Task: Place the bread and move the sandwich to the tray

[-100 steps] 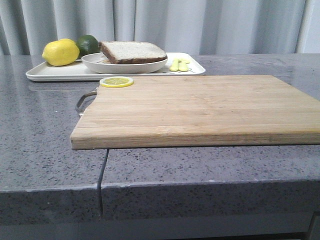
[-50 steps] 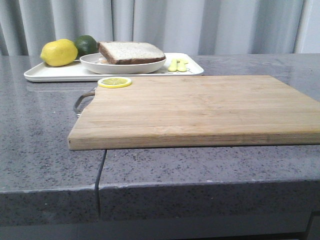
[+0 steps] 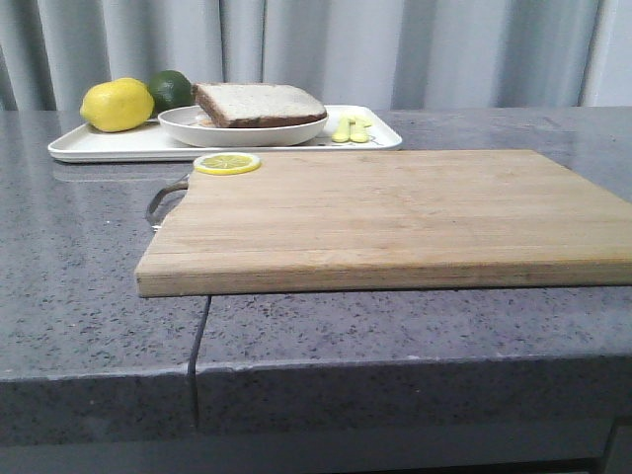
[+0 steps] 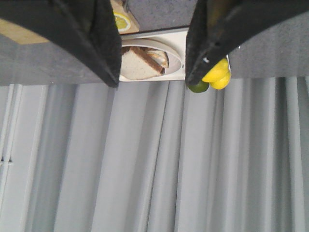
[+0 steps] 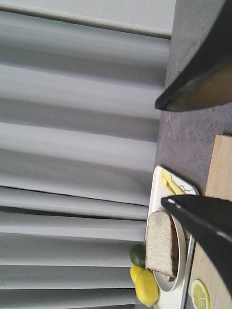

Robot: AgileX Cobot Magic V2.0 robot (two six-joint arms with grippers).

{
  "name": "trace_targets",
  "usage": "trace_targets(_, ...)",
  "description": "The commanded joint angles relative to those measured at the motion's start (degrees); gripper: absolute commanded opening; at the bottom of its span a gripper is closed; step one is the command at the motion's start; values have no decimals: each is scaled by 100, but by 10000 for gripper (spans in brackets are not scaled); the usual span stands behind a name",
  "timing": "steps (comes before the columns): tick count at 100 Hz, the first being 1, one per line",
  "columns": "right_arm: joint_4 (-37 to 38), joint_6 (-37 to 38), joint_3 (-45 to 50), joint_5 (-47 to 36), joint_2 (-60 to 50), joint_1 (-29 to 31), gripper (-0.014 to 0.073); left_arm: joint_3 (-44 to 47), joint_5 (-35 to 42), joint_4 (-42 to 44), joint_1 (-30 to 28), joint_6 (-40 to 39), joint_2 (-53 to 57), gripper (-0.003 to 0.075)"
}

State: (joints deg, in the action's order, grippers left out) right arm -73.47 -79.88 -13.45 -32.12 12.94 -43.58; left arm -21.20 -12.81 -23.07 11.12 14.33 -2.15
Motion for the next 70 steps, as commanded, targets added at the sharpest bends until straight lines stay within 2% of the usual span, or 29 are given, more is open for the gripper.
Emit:
trace_targets(1,119,-80,-110,-56,-126,31,401,91,424,8,39,20,-44,295)
trace_targets(31,-111,-80,-38,-252,-165,31,381,487,463,8,39,20,-44,277)
trace_targets(38,-144,-80,-38,-317,-165,31,308,492,450,8,39,20,-44,208)
trace_targets(53,-225,-80,-38,-377,-165,31,48,492,450,8,39,20,-44,-15)
trace_targets(61,-266,-80,-38,-377,-165,31,-78,492,450,8,39,20,-44,-20)
trace_targets(70,-395,-80,-38,-377,-165,31,-69,492,450,8,39,20,-44,-20)
